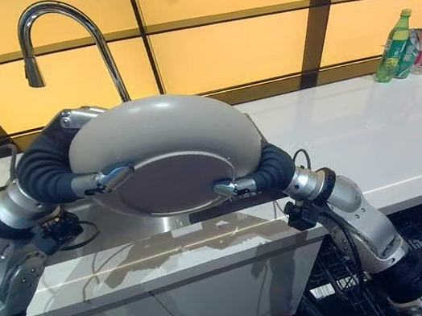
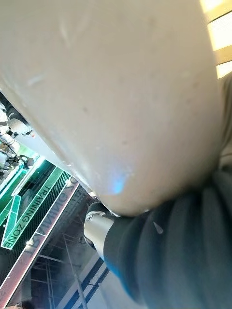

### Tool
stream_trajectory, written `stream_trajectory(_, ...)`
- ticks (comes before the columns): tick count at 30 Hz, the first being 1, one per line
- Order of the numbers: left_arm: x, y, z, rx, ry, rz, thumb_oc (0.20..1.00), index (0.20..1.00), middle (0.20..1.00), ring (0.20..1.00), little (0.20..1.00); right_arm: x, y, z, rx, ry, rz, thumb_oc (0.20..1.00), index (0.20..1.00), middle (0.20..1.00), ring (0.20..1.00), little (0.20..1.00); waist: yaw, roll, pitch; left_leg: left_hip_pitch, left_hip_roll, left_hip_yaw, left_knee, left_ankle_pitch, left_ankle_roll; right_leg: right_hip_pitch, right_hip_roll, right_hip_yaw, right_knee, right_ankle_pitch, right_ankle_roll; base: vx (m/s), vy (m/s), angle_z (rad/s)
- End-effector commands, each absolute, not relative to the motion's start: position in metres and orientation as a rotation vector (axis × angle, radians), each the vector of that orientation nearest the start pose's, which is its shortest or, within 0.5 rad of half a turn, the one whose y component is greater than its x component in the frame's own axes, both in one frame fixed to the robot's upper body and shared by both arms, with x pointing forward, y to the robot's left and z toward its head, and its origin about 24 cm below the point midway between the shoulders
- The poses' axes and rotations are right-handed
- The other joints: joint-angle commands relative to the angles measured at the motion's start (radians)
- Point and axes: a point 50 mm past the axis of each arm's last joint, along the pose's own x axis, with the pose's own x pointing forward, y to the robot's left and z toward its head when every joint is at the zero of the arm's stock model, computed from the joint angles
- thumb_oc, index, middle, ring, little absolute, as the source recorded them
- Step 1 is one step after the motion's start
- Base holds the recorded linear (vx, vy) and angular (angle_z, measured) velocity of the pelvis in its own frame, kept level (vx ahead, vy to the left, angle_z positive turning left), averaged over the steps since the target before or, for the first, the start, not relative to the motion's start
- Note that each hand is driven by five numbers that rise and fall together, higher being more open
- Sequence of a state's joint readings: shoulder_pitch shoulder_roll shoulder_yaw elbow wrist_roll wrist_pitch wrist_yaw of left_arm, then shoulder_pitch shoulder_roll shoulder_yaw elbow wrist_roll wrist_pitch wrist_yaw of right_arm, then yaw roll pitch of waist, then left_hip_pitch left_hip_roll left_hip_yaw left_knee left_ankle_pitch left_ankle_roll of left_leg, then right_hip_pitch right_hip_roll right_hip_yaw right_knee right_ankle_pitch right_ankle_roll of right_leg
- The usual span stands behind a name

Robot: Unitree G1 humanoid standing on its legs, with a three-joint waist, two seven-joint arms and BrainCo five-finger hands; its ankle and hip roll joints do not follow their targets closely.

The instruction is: Pick up plates and place into dishwasher.

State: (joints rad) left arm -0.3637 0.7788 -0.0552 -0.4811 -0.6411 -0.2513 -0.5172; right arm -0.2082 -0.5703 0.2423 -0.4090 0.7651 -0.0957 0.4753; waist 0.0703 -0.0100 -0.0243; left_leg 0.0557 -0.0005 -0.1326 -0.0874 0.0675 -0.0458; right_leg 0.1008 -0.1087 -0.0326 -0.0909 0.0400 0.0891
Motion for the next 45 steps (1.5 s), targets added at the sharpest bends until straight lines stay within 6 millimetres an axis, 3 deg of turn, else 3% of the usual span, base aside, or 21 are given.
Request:
stream_trajectory(1,0.231,0.149,0.247,0.305,-0.86,-0.823,0.2,0.2,0.2,0.2,0.2,0.232,-0.139,0.219,0.301,-0.775,0.75,0.2,0.2,0.2,0.2,0.2,0.019,0.005,-0.035,0.011,-0.051,-0.026,0.025,-0.082,0.08,-0.036,0.014,-0.021,0.07,-0.032,-0.009,-0.04,-0.023,-0.04)
stream_trajectory(5,0.243,0.153,0.232,0.21,-0.782,-0.688,0.2,0.2,0.2,0.2,0.2,0.233,-0.147,0.221,0.34,-0.823,0.635,0.2,0.2,0.2,0.2,0.2,0.014,0.008,-0.032,0.013,-0.05,-0.029,0.024,-0.081,0.083,-0.034,0.018,-0.018,0.072,-0.034,-0.013,-0.03,-0.02,-0.05)
stream_trajectory(6,0.246,0.153,0.227,0.185,-0.757,-0.645,0.432,0.432,0.432,0.432,0.432,0.233,-0.147,0.22,0.346,-0.833,0.613,0.2,0.2,0.2,0.2,0.2,0.014,0.007,-0.032,0.015,-0.049,-0.03,0.023,-0.08,0.083,-0.033,0.019,-0.018,0.073,-0.035,-0.014,-0.04,-0.029,-0.03)
stream_trajectory(7,0.249,0.155,0.221,0.172,-0.741,-0.6,1.0,1.0,1.0,1.0,1.0,0.233,-0.149,0.22,0.343,-0.842,0.594,0.2,0.2,0.2,0.2,0.2,0.012,0.007,-0.032,0.016,-0.048,-0.03,0.022,-0.08,0.083,-0.033,0.02,-0.017,0.072,-0.036,-0.015,-0.03,-0.029,-0.02)
stream_trajectory(14,0.25,0.191,0.23,0.039,-0.842,-0.237,1.0,1.0,1.0,1.0,1.0,0.231,-0.165,0.224,0.284,-0.879,0.499,0.2,0.2,0.2,0.2,0.2,0.005,0.003,-0.039,0.011,-0.041,-0.029,0.017,-0.071,0.079,-0.037,0.028,-0.006,0.07,-0.038,-0.023,0.0,-0.004,0.0)
stream_trajectory(20,0.238,0.22,0.24,-0.012,-0.976,0.034,1.0,1.0,1.0,1.0,1.0,0.229,-0.173,0.221,0.246,-0.862,0.445,0.2,0.2,0.2,0.2,0.2,-0.005,0.003,-0.043,0.006,-0.034,-0.025,0.015,-0.069,0.071,-0.039,0.033,-0.002,0.07,-0.043,-0.031,0.0,-0.007,-0.01)
stream_trajectory(27,0.233,0.23,0.239,0.014,-0.987,0.109,1.0,1.0,1.0,1.0,1.0,0.229,-0.184,0.223,0.121,-0.859,0.328,0.2,0.2,0.2,0.2,0.2,-0.02,0.004,-0.037,0.007,-0.027,-0.015,0.017,-0.07,0.065,-0.044,0.037,0.008,0.084,-0.051,-0.037,0.0,0.0,0.0)
stream_trajectory(36,0.221,0.257,0.229,0.019,-0.917,0.178,1.0,1.0,1.0,1.0,1.0,0.223,-0.237,0.211,-0.156,-0.748,-0.018,0.2,0.2,0.2,0.2,0.2,-0.065,-0.007,-0.021,0.02,-0.02,0.03,0.033,-0.091,0.066,-0.052,0.04,0.052,0.093,-0.046,-0.032,0.04,-0.013,-0.12)
stream_trajectory(45,0.214,0.285,0.226,0.086,-0.849,0.311,1.0,1.0,1.0,1.0,1.0,0.208,-0.296,0.182,-0.415,-0.471,-0.357,0.2,0.2,0.2,0.2,0.2,-0.166,-0.003,0.026,0.038,-0.021,0.13,0.048,-0.116,0.084,-0.093,0.043,0.17,0.112,-0.015,-0.014,0.04,-0.012,-0.38)
